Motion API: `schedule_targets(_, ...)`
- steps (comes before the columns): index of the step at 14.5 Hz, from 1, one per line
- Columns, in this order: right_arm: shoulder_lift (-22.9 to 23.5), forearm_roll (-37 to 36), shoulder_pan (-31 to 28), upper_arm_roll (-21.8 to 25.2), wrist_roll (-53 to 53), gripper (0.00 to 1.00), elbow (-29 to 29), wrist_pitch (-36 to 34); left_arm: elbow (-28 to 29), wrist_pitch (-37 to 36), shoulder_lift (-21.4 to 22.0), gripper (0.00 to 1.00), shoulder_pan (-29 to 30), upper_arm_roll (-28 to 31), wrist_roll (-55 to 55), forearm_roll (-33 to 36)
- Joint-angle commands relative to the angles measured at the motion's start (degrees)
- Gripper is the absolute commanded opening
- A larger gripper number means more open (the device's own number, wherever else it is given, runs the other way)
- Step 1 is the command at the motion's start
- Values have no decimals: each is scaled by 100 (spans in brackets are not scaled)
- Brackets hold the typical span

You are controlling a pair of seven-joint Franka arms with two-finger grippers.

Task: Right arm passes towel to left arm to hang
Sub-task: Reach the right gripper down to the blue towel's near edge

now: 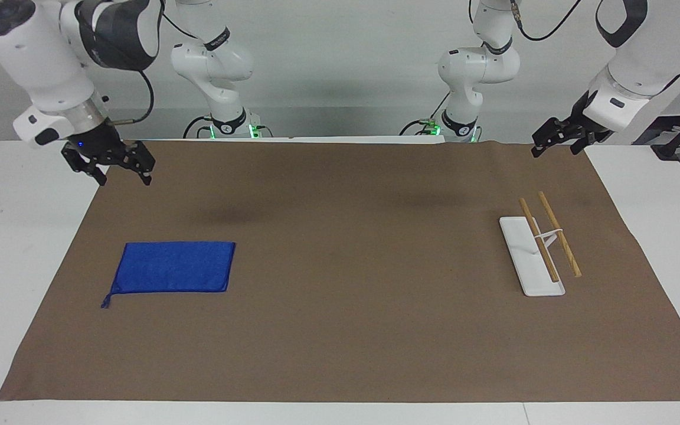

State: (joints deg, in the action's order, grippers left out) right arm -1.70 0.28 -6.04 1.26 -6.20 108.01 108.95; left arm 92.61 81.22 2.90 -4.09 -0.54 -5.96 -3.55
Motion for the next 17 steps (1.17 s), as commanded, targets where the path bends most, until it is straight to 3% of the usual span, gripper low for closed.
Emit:
schedule_targets(1, 160, -11, -142, -82, -274, 100, 737, 1037, 90, 52, 79, 100, 5, 2, 7, 57)
schedule_targets(4, 635, -2, -309, -82, -846, 100, 941, 1733, 90, 52, 79, 100, 5, 2, 7, 57)
schedule_targets(11, 1716, -11, -345, -90, -1085, 100, 1223, 3280, 82, 52, 79, 100, 5, 10, 7, 57)
schedule_targets(15, 1814, -11, -327, -99, -1085, 98, 1293, 3361, 82, 52, 79, 100, 5, 10, 7, 57)
schedule_targets(17, 1805, -11, -327, -99, -1085, 92, 1346, 3361, 82, 52, 79, 100, 5, 2, 7, 57)
